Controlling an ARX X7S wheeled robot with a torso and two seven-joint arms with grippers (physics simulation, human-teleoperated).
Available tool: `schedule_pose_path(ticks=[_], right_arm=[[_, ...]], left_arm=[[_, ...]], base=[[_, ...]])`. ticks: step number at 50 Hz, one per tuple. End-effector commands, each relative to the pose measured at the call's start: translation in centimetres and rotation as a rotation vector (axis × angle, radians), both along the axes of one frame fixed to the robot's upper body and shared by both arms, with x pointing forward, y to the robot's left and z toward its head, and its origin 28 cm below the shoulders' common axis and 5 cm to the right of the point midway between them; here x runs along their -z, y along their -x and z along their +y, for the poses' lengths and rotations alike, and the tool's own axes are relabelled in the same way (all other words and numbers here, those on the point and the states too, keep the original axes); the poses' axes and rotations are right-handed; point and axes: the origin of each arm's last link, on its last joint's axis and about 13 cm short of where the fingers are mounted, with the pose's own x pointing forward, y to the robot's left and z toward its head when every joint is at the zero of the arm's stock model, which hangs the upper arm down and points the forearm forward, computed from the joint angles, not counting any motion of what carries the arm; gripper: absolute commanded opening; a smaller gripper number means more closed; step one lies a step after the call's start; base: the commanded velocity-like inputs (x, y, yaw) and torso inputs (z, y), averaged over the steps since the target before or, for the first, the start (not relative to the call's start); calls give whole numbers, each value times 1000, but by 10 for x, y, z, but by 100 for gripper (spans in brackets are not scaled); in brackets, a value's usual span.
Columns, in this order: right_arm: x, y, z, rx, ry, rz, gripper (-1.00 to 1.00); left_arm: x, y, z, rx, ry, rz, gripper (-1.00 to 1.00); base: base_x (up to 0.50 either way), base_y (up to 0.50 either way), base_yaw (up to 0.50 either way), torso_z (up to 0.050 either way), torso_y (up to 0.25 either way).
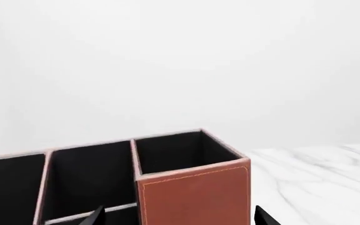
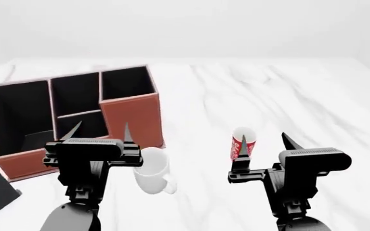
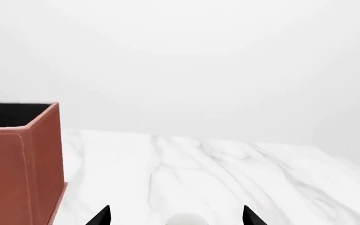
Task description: Pick up the red mug and place it to the right of the caddy.
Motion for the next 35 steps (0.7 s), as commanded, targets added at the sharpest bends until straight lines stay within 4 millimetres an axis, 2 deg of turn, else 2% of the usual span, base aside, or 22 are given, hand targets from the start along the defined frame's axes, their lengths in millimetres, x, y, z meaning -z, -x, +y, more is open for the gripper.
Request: schedule_pose_path(ticks=[1, 17, 24, 32, 35], right_arm=[[-1, 0, 0, 1, 3, 1, 100], [0, -1, 0, -5, 6, 4, 100], [2, -2, 1, -5, 6, 9, 100], [1, -2, 1, -1, -4, 2, 100], [0, 0, 0, -3, -4, -13, 100]], left_arm=[[-2, 0, 0, 0, -2, -4, 100], [-5, 2, 2, -2, 4, -11, 100], [-39, 9, 2, 14, 7, -3, 100], [-39, 9, 2, 9, 10, -12, 100], [-38, 8, 3, 7, 11, -11, 100]], base=[[500, 0, 0, 0, 0], [500, 0, 0, 0, 1], [500, 0, 0, 0, 1], [483, 0, 0, 0, 1], [0, 0, 0, 0, 3]])
